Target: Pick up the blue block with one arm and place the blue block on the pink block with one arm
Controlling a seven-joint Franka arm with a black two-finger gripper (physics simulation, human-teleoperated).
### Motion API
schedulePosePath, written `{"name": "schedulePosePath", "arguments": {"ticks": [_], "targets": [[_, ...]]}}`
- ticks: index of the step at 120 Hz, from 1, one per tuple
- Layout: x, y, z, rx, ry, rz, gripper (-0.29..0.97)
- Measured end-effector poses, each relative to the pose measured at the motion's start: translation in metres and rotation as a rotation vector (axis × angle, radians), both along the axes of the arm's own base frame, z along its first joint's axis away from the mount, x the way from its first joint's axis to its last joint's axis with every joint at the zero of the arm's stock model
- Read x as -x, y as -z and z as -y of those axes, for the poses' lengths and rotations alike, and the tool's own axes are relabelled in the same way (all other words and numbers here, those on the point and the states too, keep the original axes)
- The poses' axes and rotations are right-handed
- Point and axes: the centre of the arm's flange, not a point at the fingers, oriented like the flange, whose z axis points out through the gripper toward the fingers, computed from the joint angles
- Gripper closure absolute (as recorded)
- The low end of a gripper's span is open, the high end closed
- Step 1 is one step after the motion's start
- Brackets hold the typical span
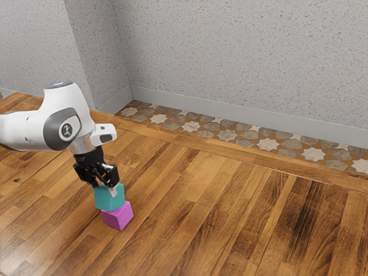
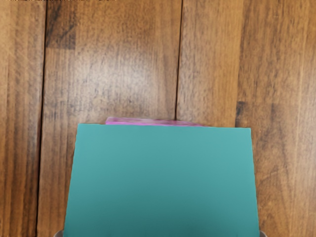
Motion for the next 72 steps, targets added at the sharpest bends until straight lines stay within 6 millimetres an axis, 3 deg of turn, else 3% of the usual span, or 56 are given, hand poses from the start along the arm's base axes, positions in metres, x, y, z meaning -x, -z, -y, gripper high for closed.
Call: {"name": "schedulePosePath", "arguments": {"ticks": [60, 72], "targets": [[-0.0079, -0.0002, 0.0046, -0.021, -0.02, 0.028, 0.29], [-0.0081, 0.0002, 0.0046, -0.021, -0.021, 0.028, 0.21]]}}
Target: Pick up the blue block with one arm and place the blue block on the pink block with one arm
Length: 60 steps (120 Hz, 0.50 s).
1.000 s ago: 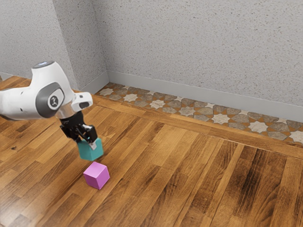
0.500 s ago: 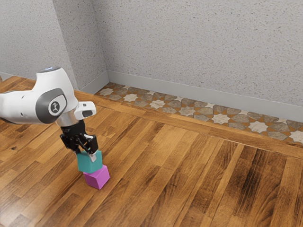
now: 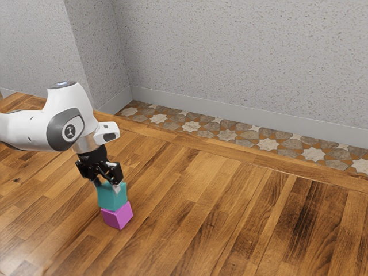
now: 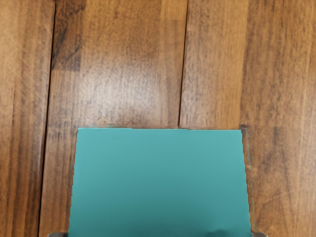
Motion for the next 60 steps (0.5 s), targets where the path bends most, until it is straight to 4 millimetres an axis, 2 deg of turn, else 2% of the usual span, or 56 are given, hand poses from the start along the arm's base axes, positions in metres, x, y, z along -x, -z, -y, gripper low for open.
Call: {"name": "schedulePosePath", "arguments": {"ticks": [18, 26, 34, 47, 53, 60], "targets": [[0.0, 0.0, 0.0, -0.001, 0.0, 0.001, 0.12], [-0.008, -0.012, 0.0, -0.008, 0.009, 0.028, 0.09], [-0.035, -0.063, -0.002, -0.027, 0.024, 0.112, 0.07], [-0.082, -0.192, -0.017, -0.064, 0.032, 0.268, 0.05], [-0.092, -0.247, -0.024, -0.074, 0.031, 0.306, 0.05], [-0.086, -0.292, -0.029, -0.079, 0.03, 0.312, 0.04]]}}
